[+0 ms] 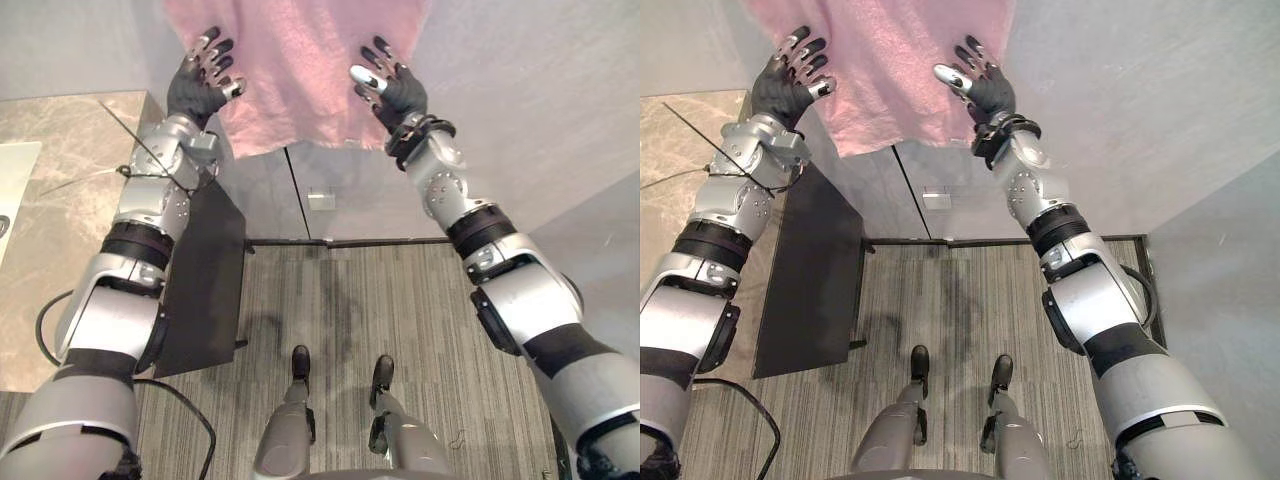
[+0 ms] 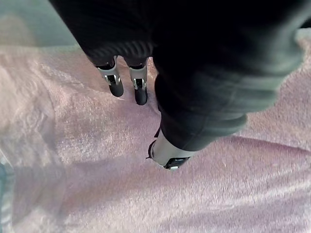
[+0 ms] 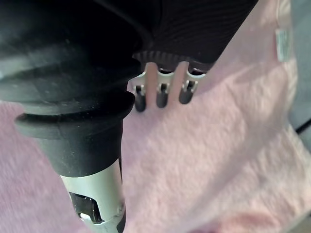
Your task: Organize washtable
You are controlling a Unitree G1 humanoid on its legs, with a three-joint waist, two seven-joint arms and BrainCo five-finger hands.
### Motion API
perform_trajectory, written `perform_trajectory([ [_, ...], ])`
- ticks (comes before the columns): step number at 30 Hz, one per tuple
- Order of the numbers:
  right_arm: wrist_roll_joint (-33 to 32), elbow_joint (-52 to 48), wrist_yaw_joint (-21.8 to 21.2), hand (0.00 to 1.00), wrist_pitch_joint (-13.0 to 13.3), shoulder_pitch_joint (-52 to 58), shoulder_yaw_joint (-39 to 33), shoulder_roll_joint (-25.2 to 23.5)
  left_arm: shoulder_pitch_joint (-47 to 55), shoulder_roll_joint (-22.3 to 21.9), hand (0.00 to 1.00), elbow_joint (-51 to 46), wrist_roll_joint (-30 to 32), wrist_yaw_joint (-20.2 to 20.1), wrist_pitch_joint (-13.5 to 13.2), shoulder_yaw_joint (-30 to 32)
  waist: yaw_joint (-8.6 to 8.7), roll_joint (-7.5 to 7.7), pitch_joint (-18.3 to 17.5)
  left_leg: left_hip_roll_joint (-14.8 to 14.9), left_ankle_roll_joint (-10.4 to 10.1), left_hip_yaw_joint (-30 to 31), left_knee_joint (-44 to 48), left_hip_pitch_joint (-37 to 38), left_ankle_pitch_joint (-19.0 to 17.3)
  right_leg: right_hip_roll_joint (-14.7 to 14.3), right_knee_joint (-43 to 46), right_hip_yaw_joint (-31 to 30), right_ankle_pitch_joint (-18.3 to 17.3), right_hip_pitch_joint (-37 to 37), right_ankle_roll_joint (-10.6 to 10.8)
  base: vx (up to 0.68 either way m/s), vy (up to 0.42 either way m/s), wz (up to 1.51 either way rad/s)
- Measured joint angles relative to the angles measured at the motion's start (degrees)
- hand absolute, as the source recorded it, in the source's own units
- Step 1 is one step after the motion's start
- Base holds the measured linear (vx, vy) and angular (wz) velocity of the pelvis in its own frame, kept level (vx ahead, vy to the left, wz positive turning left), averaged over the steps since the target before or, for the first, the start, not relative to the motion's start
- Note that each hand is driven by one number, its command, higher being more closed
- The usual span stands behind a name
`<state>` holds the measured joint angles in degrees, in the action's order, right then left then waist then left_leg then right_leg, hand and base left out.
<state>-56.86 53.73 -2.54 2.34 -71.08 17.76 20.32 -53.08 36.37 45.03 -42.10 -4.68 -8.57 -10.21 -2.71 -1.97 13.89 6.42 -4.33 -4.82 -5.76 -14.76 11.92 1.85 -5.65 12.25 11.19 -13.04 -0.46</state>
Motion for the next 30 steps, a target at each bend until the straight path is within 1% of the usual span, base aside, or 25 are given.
perform_trajectory([
  [2,0.1,-1.8,-0.1,0.0,-0.5,3.8,-1.2,2.0,5.2,0.1,0.0,0.0,0.0,0.1,0.6,2.8,0.27,0.06,0.0,0.0,0.0,-0.2,0.0,0.9,-0.1,0.0,0.0,-0.3,0.0,0.8,0.0,-0.03,-0.005,-0.08],
  [5,0.1,-10.0,-0.1,0.0,-0.7,15.2,-5.6,4.6,15.9,0.2,0.0,-2.4,0.0,0.2,1.0,9.9,0.21,0.12,0.1,0.3,-0.1,-1.3,-0.1,2.3,-0.8,-0.2,0.0,-1.6,-0.2,1.5,0.1,-0.01,-0.007,-0.19],
  [6,0.1,-15.4,-0.2,0.0,-0.6,23.5,-9.0,5.4,23.0,0.2,0.0,-5.4,0.0,0.6,1.1,14.3,0.23,0.18,0.0,0.4,-0.3,-1.7,-0.1,2.8,-1.1,-0.3,0.0,-1.9,-0.4,1.8,0.2,-0.01,-0.011,-0.18],
  [8,0.1,-19.8,-0.2,0.0,-0.6,32.1,-13.3,5.4,29.5,0.2,0.0,-7.5,0.0,0.8,1.2,18.3,0.28,0.23,0.0,0.6,-0.4,-1.9,-0.1,3.5,-1.4,-0.4,0.0,-2.2,-1.2,2.3,0.7,-0.01,-0.019,-0.1],
  [10,0.5,-24.6,-0.3,0.0,-0.5,45.0,-20.5,5.3,37.2,-1.3,0.0,-11.2,0.3,-1.5,1.5,21.4,0.35,0.28,0.0,0.9,-0.9,-2.2,-0.1,5.0,-2.1,-0.7,0.0,-2.7,-1.8,3.7,0.6,-0.01,-0.023,-0.09],
  [12,1.1,-28.9,-0.8,0.0,-0.2,52.9,-25.9,4.6,40.2,-2.6,0.0,-11.4,2.0,-1.7,1.9,23.9,0.95,0.27,-0.7,1.1,-1.1,-2.5,-0.1,5.8,-2.6,-0.9,0.0,-2.8,-2.4,4.2,0.7,-0.01,-0.015,-0.09],
  [13,1.2,-31.2,-1.3,0.0,0.1,57.2,-28.8,4.1,41.9,-2.7,0.0,-11.4,2.9,-1.7,2.0,25.1,2.16,0.3,-1.4,1.1,-1.0,-2.5,-0.1,6.0,-2.8,-1.0,0.0,-2.7,-2.6,4.5,0.9,0.0,-0.011,-0.04],
  [14,1.2,-32.2,-1.3,0.0,0.4,59.0,-30.3,3.8,42.5,-2.9,0.0,-11.4,3.4,-1.8,2.2,25.8,2.38,0.37,-1.4,1.2,-1.1,-2.5,-0.1,6.4,-2.9,-1.1,0.0,-2.8,-2.7,4.9,0.9,0.01,-0.009,-0.07],
  [15,1.2,-33.8,-1.3,0.0,1.2,62.7,-33.4,2.5,43.4,-4.1,0.0,-11.7,4.6,-1.7,2.2,27.6,2.55,0.5,-2.3,1.3,-1.2,-3.0,-0.1,7.0,-3.3,-1.2,0.0,-2.8,-2.9,5.3,0.8,0.01,-0.001,-0.08],
  [16,1.2,-34.7,-1.3,0.0,1.6,64.5,-35.0,1.5,43.9,-5.1,0.0,-12.0,4.7,-1.6,2.2,28.5,2.72,0.49,-3.1,1.3,-1.2,-3.0,-0.1,7.0,-3.4,-1.2,0.0,-2.8,-3.0,5.3,0.8,0.03,0.004,-0.04],
  [18,1.3,-37.5,-1.2,0.0,2.7,69.9,-37.8,-2.6,47.6,-8.5,0.0,-15.7,4.9,-1.2,2.2,30.3,3.49,0.46,-5.8,1.3,-1.2,-3.0,0.0,7.7,-4.1,-1.2,0.0,-2.7,-3.5,6.1,1.2,0.05,0.01,0.04],
  [19,1.3,-38.2,-1.1,0.0,3.0,71.2,-37.9,-3.7,48.8,-9.6,0.0,-17.1,5.1,-1.1,2.1,30.5,3.54,0.44,-6.6,1.3,-1.2,-2.9,0.0,7.8,-4.2,-1.2,0.0,-2.7,-3.6,6.2,1.3,0.06,0.019,0.04],
  [21,2.7,-40.4,-1.1,0.0,3.4,75.2,-37.9,-9.0,52.5,-14.8,0.0,-22.3,5.3,-1.1,2.1,30.2,3.55,0.38,-7.8,1.1,-1.1,-2.7,0.2,9.1,-4.6,-1.0,-0.1,-2.7,-4.0,7.7,1.5,0.06,0.03,0.09],
  [23,3.7,-41.7,-1.1,0.0,3.4,78.1,-37.1,-13.3,55.6,-18.4,0.0,-24.5,5.3,-1.1,2.2,27.7,3.59,0.2,-8.9,0.9,-1.0,-2.5,0.2,9.8,-5.0,-0.8,-0.2,-2.6,-4.3,8.5,1.7,0.04,0.033,0.07],
  [24,4.4,-41.7,-1.1,0.0,3.4,79.8,-36.6,-16.0,57.5,-20.9,0.0,-24.9,5.3,-1.1,2.2,25.3,3.53,0.03,-9.2,0.7,-0.9,-2.6,0.2,10.7,-5.3,-0.6,-0.2,-2.6,-4.6,9.4,2.0,0.05,0.034,0.04],
  [25,4.8,-41.7,-1.0,0.0,3.4,80.7,-35.9,-17.2,58.6,-22.2,0.0,-25.0,5.2,-1.1,2.3,24.2,3.52,-0.03,-9.3,0.7,-0.9,-2.8,0.1,11.3,-5.6,-0.5,-0.2,-2.7,-4.8,9.9,2.0,0.04,0.038,-0.04],
  [27,5.3,-41.6,-1.0,0.0,3.3,85.1,-30.8,-20.7,63.5,-27.2,0.0,-25.3,5.0,-1.1,3.4,19.2,3.61,-0.16,-10.1,0.4,-0.8,-3.9,-0.1,13.2,-6.4,-0.1,-0.2,-3.2,-5.2,11.5,2.3,0.03,0.034,-0.14],
  [28,5.3,-41.6,-1.1,0.0,3.0,86.8,-29.0,-21.5,64.8,-28.8,0.0,-25.3,5.0,-1.1,3.8,17.6,3.61,-0.14,-10.2,0.4,-0.7,-4.2,-0.1,13.9,-6.6,0.0,-0.1,-3.4,-5.3,12.0,2.5,0.04,0.022,-0.15],
  [30,5.4,-40.8,-1.5,0.0,1.3,90.5,-25.0,-22.8,68.1,-32.4,0.0,-25.2,5.0,-1.3,4.7,14.0,3.67,0.1,-10.7,0.4,-0.6,-5.3,-0.1,15.6,-7.2,0.2,0.0,-4.3,-5.8,13.3,2.7,0.04,0.015,-0.2],
])
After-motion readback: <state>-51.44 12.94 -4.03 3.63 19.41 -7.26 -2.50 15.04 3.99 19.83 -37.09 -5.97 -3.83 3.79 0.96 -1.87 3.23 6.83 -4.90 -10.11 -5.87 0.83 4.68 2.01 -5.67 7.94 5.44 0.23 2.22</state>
